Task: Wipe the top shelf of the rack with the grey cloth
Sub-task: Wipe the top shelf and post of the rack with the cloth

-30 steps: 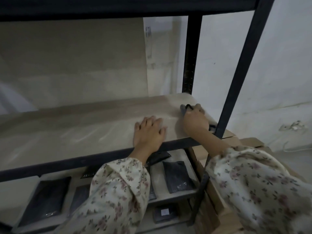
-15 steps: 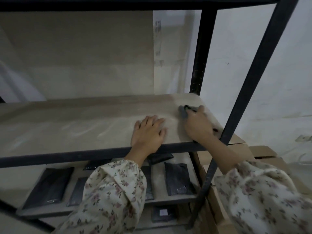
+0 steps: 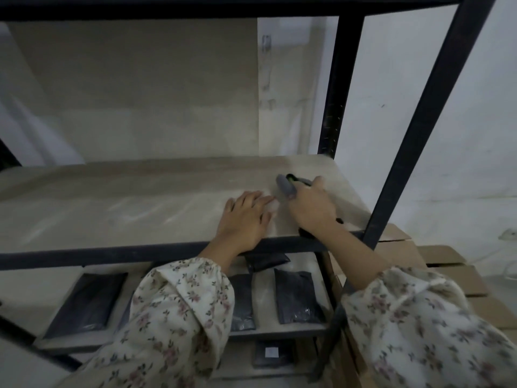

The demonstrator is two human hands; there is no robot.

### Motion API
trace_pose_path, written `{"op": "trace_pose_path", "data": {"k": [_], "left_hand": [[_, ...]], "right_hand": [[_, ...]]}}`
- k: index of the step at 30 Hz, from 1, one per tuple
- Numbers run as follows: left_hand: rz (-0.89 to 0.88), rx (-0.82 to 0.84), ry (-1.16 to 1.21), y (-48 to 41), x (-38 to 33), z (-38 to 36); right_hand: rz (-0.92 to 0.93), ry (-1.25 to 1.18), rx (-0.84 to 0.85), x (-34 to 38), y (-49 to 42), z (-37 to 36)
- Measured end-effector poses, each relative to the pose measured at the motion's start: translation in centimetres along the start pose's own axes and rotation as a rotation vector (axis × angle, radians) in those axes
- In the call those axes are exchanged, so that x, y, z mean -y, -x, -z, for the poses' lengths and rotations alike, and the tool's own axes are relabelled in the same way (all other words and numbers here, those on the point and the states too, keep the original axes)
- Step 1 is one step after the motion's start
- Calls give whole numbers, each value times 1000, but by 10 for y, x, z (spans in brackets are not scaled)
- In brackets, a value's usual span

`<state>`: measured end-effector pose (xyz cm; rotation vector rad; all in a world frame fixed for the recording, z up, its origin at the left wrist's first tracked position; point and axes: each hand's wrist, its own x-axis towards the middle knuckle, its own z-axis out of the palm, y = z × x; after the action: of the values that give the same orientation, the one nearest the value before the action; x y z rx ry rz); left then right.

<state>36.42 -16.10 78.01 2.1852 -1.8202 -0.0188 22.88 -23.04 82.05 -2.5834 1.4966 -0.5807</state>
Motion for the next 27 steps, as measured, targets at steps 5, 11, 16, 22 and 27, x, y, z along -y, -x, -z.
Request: {"op": "trace_pose_path", "data": {"k": [5, 11, 16, 22, 27], "left_hand": [[-66, 68, 27, -3, 23, 9], [-64, 78, 39, -34, 41, 13], [-83, 82, 43, -52, 42, 10], [-104, 78, 41, -58, 44, 10], [-108, 102, 32, -67, 46, 9]], "right_hand": [[-514, -32, -72, -50, -20, 23], [-90, 144, 13, 11, -18, -10], [-73, 210, -108, -34, -47, -2], [-213, 170, -96, -32, -71, -20], [-27, -45, 36, -20, -91, -15]]}}
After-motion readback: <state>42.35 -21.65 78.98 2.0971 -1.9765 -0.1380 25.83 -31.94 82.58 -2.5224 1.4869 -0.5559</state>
